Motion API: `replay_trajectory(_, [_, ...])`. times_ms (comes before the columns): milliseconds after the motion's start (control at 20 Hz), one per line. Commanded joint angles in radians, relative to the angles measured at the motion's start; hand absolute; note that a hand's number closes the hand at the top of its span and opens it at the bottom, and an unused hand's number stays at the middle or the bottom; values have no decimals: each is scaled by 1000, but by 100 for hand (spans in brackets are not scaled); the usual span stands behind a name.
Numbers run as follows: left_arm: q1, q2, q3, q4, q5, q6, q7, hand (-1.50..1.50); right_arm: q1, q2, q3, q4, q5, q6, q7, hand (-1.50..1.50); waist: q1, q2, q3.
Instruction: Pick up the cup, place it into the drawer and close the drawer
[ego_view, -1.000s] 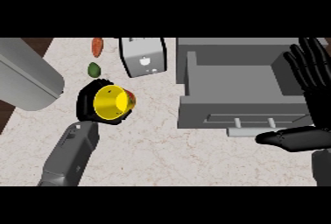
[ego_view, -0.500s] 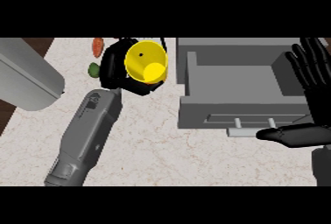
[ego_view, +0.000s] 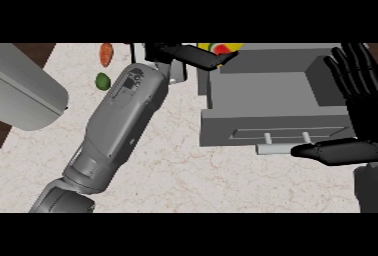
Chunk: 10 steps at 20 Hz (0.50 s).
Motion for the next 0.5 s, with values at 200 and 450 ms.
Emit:
replay_trajectory(200, [-185,-2,-112,258,62,128,112,150,-27,17,15,36,5,5,-33,-150,-34,12,1])
replay_trajectory(450, [-245,-2,-176,388,96,160,144,150,7,11,27,-17,-12,32,-25,-150,-83,21,2])
